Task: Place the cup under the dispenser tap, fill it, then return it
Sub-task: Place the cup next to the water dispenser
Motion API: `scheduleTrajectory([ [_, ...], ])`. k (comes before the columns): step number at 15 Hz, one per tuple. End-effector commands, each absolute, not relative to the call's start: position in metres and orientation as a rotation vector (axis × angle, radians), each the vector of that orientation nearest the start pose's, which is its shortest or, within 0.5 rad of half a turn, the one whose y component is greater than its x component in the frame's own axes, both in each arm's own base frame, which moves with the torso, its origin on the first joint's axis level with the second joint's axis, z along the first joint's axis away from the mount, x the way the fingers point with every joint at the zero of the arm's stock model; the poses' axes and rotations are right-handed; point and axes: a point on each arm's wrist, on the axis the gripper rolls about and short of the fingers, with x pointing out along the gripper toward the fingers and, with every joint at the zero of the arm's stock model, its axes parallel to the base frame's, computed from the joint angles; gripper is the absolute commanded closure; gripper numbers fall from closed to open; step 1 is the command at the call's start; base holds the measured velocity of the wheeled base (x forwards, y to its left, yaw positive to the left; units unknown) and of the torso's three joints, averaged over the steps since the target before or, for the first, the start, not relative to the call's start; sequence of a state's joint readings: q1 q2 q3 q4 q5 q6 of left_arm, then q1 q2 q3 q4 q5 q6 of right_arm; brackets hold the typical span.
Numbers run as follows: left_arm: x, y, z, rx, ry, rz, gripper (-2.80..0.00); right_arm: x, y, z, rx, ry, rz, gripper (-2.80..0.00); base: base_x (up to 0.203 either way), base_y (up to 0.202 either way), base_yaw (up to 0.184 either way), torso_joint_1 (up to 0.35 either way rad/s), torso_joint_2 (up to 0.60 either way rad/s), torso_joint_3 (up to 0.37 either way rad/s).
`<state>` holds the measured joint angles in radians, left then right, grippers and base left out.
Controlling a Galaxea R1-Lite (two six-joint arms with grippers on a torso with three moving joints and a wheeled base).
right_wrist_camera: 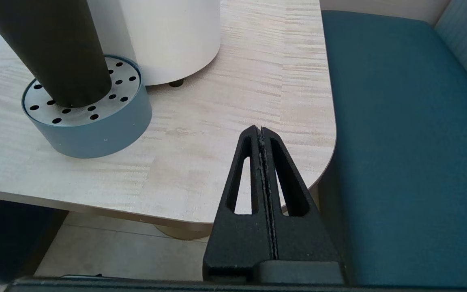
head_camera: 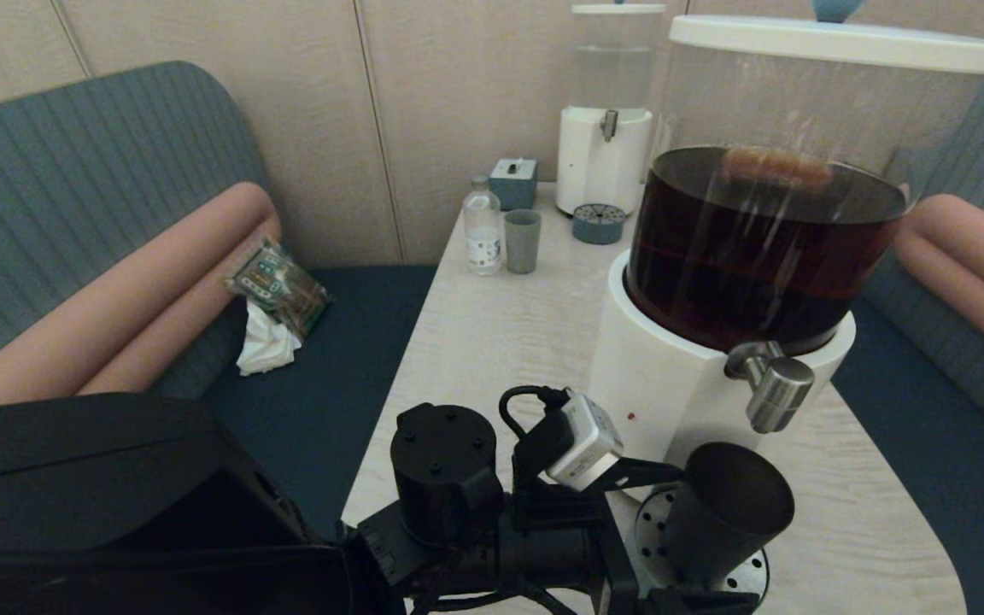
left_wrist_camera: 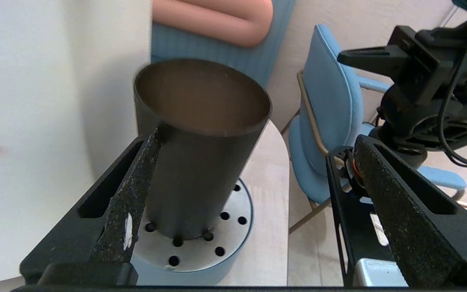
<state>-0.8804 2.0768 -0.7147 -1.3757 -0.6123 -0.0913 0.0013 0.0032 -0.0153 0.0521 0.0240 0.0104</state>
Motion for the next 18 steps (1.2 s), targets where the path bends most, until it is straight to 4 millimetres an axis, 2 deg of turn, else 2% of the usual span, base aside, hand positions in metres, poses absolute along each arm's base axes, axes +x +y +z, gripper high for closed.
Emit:
scheduleTrajectory([
  [1,0.216,-0.284,0.102,-0.075,0.066,-1.499,-2.8,-0.024,0.001,0.074,0.01,0.042,0.026,0.0,0.0,0.0,0.0,0.0,0.0,0.0],
  [8,0.218,-0.286,0.097,-0.073,0.079,-1.496,-2.8,-0.024,0.001,0.074,0.011,0.041,0.026,0.0,0.0,0.0,0.0,0.0,0.0,0.0],
  [18,0.234,-0.289,0.09,-0.071,0.076,-1.457,-2.8,-0.024,0.001,0.074,0.011,0.042,0.026,0.0,0.0,0.0,0.0,0.0,0.0,0.0],
])
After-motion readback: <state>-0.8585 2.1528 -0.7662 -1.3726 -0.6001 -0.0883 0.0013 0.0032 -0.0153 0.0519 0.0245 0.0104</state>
